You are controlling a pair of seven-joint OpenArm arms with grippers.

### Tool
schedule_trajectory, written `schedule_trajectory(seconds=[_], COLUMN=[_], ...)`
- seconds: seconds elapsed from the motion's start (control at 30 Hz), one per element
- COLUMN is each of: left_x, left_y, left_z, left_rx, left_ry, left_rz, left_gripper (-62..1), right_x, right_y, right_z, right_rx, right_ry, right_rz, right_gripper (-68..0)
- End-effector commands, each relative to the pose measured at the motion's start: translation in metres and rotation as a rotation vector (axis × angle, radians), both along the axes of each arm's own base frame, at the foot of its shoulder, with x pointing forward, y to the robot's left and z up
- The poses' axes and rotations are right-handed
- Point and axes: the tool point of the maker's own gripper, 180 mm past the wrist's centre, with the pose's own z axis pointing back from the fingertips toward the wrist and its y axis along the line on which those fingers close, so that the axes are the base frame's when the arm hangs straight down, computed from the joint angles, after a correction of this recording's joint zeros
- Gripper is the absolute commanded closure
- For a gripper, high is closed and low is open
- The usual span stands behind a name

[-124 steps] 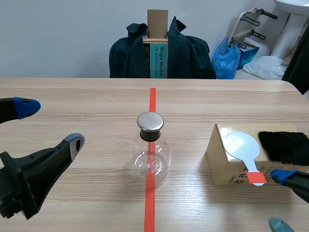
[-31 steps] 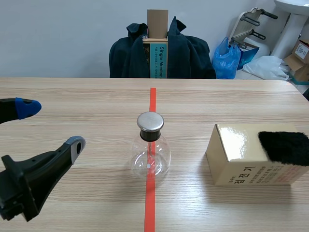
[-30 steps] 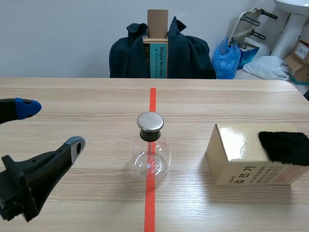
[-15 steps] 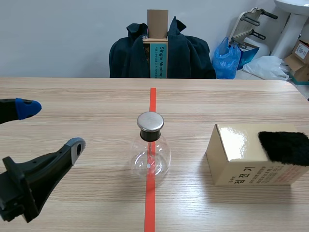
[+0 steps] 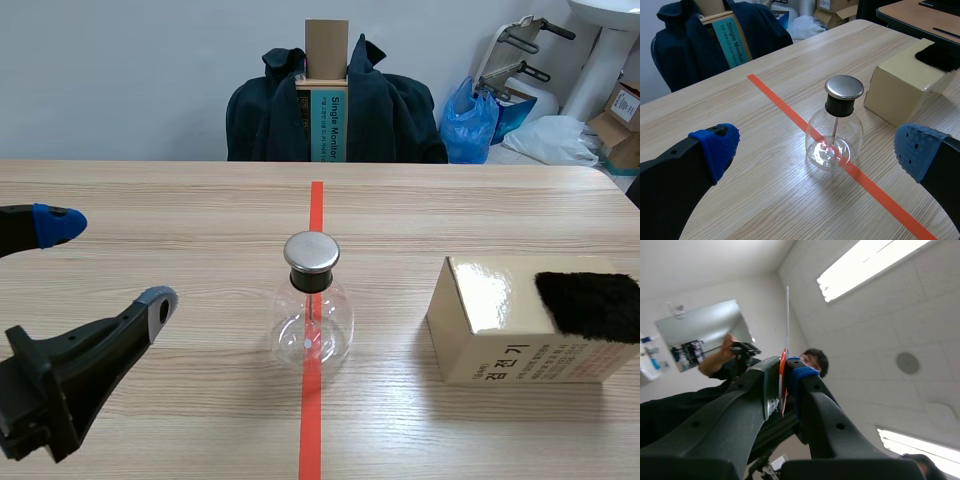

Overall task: Do the electroscope experiment.
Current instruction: 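Pick up the white charging plate, then bring the plate to the electroscope and point at the metal foil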

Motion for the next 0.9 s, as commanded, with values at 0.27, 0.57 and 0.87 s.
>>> schedule_trajectory(seconds=[0.27, 0.57, 0.87], left_x=[0.0, -0.012, 0.012], left_y=[-0.003, -0.008, -0.032], left_z=[0.005, -0.036, -0.091], left_rx=[-0.019, 0.072, -0.012], left_ry=[-0.011, 0.115, 0.161], left_rz=[-0.007, -0.067, -0.167], left_gripper=[-62.3, -14.1, -2.3], right_x=[0.008, 0.008, 0.008], right_y=[0.012, 0.012, 0.011], right_z=[0.005, 0.005, 0.005], right_rx=[0.016, 0.023, 0.028], right_ry=[0.01, 0.012, 0.011], right_rz=[0.087, 0.098, 0.097], right_gripper=[-0.7, -0.7, -0.7])
